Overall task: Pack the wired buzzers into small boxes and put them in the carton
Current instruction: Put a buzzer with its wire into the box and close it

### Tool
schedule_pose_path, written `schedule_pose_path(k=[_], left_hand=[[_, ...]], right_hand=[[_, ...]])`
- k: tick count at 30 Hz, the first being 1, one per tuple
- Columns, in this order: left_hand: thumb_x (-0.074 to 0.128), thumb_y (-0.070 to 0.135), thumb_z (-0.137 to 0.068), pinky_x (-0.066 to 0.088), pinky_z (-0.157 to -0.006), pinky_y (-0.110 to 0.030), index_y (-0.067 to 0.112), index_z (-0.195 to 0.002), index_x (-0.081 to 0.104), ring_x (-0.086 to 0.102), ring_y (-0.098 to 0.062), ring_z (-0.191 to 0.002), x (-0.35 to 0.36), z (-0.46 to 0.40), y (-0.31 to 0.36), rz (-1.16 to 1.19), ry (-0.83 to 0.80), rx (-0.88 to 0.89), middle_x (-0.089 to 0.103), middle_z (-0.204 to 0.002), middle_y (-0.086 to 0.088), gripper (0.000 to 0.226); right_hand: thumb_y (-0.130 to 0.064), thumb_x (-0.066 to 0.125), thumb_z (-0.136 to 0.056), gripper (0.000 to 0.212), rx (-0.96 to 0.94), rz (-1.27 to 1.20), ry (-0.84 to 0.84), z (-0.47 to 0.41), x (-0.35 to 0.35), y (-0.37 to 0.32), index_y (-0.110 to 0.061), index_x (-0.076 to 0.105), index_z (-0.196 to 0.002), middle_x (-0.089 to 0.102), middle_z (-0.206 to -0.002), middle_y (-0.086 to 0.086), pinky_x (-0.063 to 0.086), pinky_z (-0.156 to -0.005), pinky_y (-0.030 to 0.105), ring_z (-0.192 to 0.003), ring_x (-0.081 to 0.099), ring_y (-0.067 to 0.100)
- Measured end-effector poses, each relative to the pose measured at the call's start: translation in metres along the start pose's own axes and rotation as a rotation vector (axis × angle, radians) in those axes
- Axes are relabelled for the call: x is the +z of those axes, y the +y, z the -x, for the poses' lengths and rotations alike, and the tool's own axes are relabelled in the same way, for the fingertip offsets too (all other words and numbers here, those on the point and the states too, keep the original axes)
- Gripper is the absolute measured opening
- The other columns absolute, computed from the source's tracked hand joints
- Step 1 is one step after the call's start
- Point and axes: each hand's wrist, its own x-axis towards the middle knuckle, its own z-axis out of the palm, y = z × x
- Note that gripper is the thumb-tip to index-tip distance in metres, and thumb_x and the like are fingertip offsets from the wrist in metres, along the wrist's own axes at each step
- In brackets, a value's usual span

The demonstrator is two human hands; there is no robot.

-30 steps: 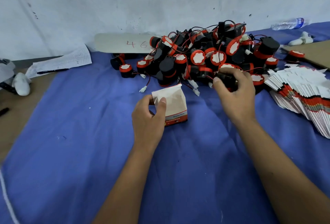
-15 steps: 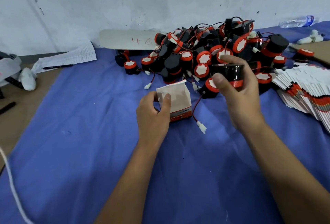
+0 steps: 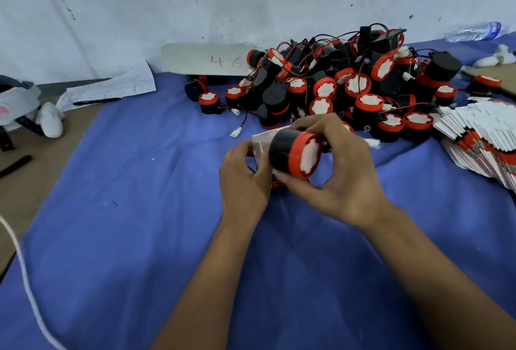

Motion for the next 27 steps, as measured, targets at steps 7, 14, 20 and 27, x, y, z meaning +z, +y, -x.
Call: schedule_pose_path(k=[7, 14, 20, 27], left_hand=[[0.058, 0.045, -0.079, 0.059, -0.091, -0.043, 0.021, -0.113, 0.075, 0.07, -0.018, -0.103, -0.003, 0.003, -0.001, 0.029, -0.036, 0.041, 0.075, -0.107, 0.001, 0.045], [0.05, 0.019, -0.108, 0.054, -0.092, -0.042, 0.018, -0.118, 0.074, 0.065, -0.016, -0.102, 0.0, -0.003, -0.001, 0.011, -0.06, 0.04, 0.07, -0.107, -0.001, 0.026], [0.046, 0.022, -0.11, 0.049, -0.086, -0.028, 0.018, -0.119, 0.073, 0.06, -0.01, -0.096, 0.001, -0.001, 0.0, -0.034, -0.093, 0.105, 0.067, -0.102, 0.001, 0.028], [0.046, 0.027, -0.11, 0.05, -0.085, -0.025, 0.021, -0.14, 0.064, 0.063, -0.014, -0.097, 0.003, 0.0, 0.0, 0.0, -0.114, 0.099, 0.067, -0.108, 0.001, 0.035]], right_hand=[[-0.045, 0.08, -0.085, 0.063, 0.022, -0.035, -0.197, 0.002, 0.019, 0.002, -0.017, 0.053, -0.136, 0.064, -0.125, -0.012, 0.054, -0.094, 0.034, -0.117, 0.063, 0.01], [-0.049, 0.077, -0.085, 0.074, 0.193, 0.165, -0.143, 0.003, 0.017, 0.014, -0.025, 0.045, -0.147, 0.063, -0.134, -0.009, 0.052, -0.101, 0.036, -0.126, 0.058, 0.012], [-0.034, 0.081, -0.082, 0.063, 0.23, 0.3, -0.114, 0.004, 0.022, 0.019, -0.027, 0.049, -0.136, 0.066, -0.122, -0.007, 0.053, -0.088, 0.03, -0.111, 0.06, 0.016], [-0.031, 0.071, -0.092, 0.063, 0.197, 0.401, -0.219, 0.005, 0.027, 0.028, -0.009, 0.05, -0.147, 0.058, -0.138, 0.004, 0.042, -0.106, 0.045, -0.125, 0.044, 0.027]])
